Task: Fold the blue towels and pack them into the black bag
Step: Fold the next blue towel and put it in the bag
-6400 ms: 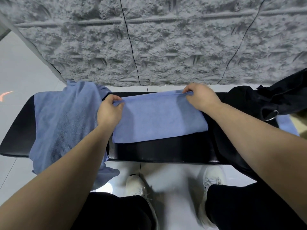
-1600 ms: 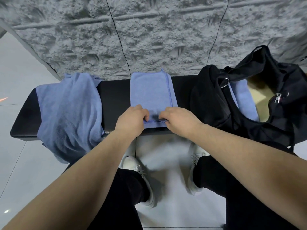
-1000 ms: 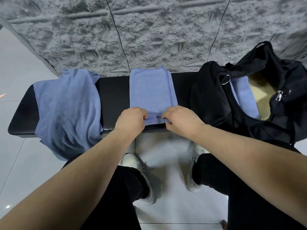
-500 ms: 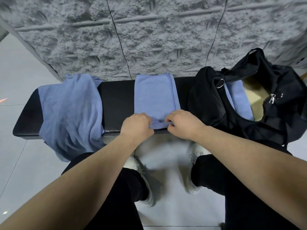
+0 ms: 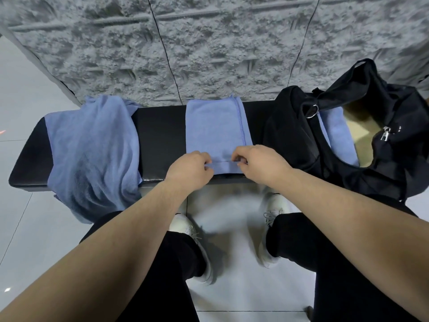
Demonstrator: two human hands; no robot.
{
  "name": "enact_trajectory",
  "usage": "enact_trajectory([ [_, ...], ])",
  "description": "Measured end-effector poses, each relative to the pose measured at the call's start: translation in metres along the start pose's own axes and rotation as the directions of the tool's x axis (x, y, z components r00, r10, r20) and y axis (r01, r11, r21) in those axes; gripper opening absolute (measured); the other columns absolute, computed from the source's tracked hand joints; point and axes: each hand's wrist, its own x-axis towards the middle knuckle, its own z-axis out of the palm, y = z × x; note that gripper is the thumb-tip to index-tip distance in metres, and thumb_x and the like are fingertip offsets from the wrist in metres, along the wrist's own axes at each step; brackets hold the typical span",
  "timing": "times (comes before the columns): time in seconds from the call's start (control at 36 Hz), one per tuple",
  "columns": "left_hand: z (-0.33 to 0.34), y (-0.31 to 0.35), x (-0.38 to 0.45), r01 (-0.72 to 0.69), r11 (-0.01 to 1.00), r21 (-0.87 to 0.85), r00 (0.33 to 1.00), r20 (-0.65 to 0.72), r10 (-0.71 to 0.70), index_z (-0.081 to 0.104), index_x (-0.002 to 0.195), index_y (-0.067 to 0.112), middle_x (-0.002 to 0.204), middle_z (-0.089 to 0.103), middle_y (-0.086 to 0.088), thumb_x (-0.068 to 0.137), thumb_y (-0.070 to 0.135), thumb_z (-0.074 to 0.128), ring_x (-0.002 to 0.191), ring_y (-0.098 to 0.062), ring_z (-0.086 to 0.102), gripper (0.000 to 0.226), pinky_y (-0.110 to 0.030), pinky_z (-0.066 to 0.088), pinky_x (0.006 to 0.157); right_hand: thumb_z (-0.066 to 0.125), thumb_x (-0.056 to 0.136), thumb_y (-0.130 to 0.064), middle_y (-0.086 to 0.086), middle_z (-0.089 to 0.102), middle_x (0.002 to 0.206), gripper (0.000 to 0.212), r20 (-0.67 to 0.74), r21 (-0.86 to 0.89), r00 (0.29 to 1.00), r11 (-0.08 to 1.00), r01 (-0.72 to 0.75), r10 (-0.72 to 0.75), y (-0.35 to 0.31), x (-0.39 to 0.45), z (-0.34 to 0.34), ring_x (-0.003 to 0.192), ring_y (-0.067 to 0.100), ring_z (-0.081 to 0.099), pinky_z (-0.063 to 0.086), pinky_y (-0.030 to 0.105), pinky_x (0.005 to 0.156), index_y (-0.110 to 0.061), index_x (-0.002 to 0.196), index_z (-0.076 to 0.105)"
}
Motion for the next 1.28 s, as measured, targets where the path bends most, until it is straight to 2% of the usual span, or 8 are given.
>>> enact_trajectory([
  [0.11, 0.001, 0.000, 0.002, 0.008, 1.000, -0.021, 1.000, -0.021, -0.008, 0.053, 0.106, 0.023, 0.092, 0.056, 0.003, 0.091, 0.017, 0.047, 0.081, -0.022, 0.053, 0.017, -0.030, 0.041, 0.062, 0.050, 0.097, -0.019, -0.003, 0.058, 0.107, 0.020, -0.089, -0.098, 0.994, 0.994, 0.047, -0.056, -0.001, 0.004, 0.001, 0.103, 0.021, 0.044, 0.033, 0.032, 0.084, -0.027, 0.111, 0.063],
  [0.22, 0.000, 0.000, 0.002, 0.017, 0.999, -0.028, 0.999, -0.043, -0.018, 0.050, 0.105, 0.021, 0.090, 0.055, 0.002, 0.091, 0.014, 0.047, 0.081, -0.023, 0.054, 0.016, -0.034, 0.046, 0.064, 0.050, 0.094, -0.012, -0.001, 0.056, 0.103, 0.025, -0.128, -0.122, 0.985, 0.987, 0.103, -0.119, -0.003, 0.007, 0.002, 0.100, 0.023, 0.048, 0.038, 0.035, 0.085, -0.026, 0.108, 0.066],
  [0.28, 0.000, 0.001, 0.003, 0.015, 0.999, -0.032, 0.997, -0.073, -0.017, 0.055, 0.104, 0.019, 0.098, 0.055, 0.002, 0.091, 0.012, 0.047, 0.089, -0.022, 0.052, 0.017, -0.036, 0.047, 0.069, 0.047, 0.092, -0.006, 0.001, 0.056, 0.102, 0.029, -0.109, -0.114, 0.986, 0.986, 0.118, -0.130, -0.004, 0.008, 0.005, 0.091, 0.026, 0.052, 0.042, 0.035, 0.074, -0.022, 0.108, 0.065],
  [0.39, 0.003, 0.003, 0.004, -0.027, 0.988, 0.150, 0.981, -0.184, 0.054, 0.061, 0.105, 0.021, 0.106, 0.052, 0.002, 0.090, 0.010, 0.049, 0.101, -0.022, 0.045, 0.022, -0.032, 0.031, 0.076, 0.045, 0.093, -0.003, 0.003, 0.052, 0.101, 0.031, -0.103, -0.171, 0.986, 0.979, 0.115, -0.133, -0.006, 0.006, 0.011, 0.074, 0.026, 0.049, 0.031, 0.031, 0.057, -0.020, 0.112, 0.062],
  [0.64, 0.003, 0.004, 0.002, -0.015, 0.992, 0.122, 0.984, -0.173, 0.036, 0.059, 0.106, 0.015, 0.102, 0.056, -0.005, 0.086, -0.002, 0.045, 0.084, -0.025, 0.047, 0.030, -0.035, 0.039, 0.063, 0.052, 0.090, -0.023, 0.000, 0.060, 0.110, 0.028, -0.112, -0.208, 0.978, 0.967, 0.149, -0.175, -0.010, -0.004, 0.009, 0.100, 0.022, 0.051, 0.044, 0.033, 0.078, -0.018, 0.116, 0.063],
  [0.81, 0.003, 0.002, -0.001, -0.026, 0.990, 0.138, 0.982, -0.181, 0.051, 0.059, 0.107, 0.017, 0.101, 0.057, -0.003, 0.087, 0.004, 0.048, 0.081, -0.024, 0.049, 0.026, -0.034, 0.041, 0.063, 0.049, 0.089, -0.009, 0.002, 0.062, 0.116, 0.036, -0.118, -0.252, 0.975, 0.956, 0.153, -0.188, -0.010, -0.002, 0.011, 0.103, 0.025, 0.051, 0.042, 0.034, 0.087, -0.017, 0.123, 0.060],
  [1.14, 0.007, 0.003, -0.003, -0.069, 0.989, 0.134, 0.980, -0.175, 0.092, 0.061, 0.120, 0.015, 0.110, 0.061, -0.002, 0.086, 0.011, 0.058, 0.098, -0.024, 0.055, 0.035, -0.034, 0.046, 0.073, 0.046, 0.091, -0.011, 0.002, 0.062, 0.118, 0.041, -0.118, -0.118, 0.991, 0.992, 0.043, -0.057, -0.013, 0.000, 0.009, 0.109, 0.022, 0.052, 0.042, 0.030, 0.078, -0.018, 0.129, 0.058],
  [1.28, 0.005, 0.006, -0.005, -0.052, 0.996, 0.077, 0.988, -0.140, 0.062, 0.065, 0.101, 0.014, 0.094, 0.062, -0.002, 0.082, 0.015, 0.060, 0.086, -0.024, 0.056, 0.020, -0.032, 0.047, 0.067, 0.046, 0.092, -0.013, 0.001, 0.063, 0.115, 0.035, -0.105, -0.135, 0.993, 0.990, 0.043, -0.058, -0.013, -0.004, 0.008, 0.107, 0.021, 0.052, 0.035, 0.027, 0.074, -0.018, 0.124, 0.059],
])
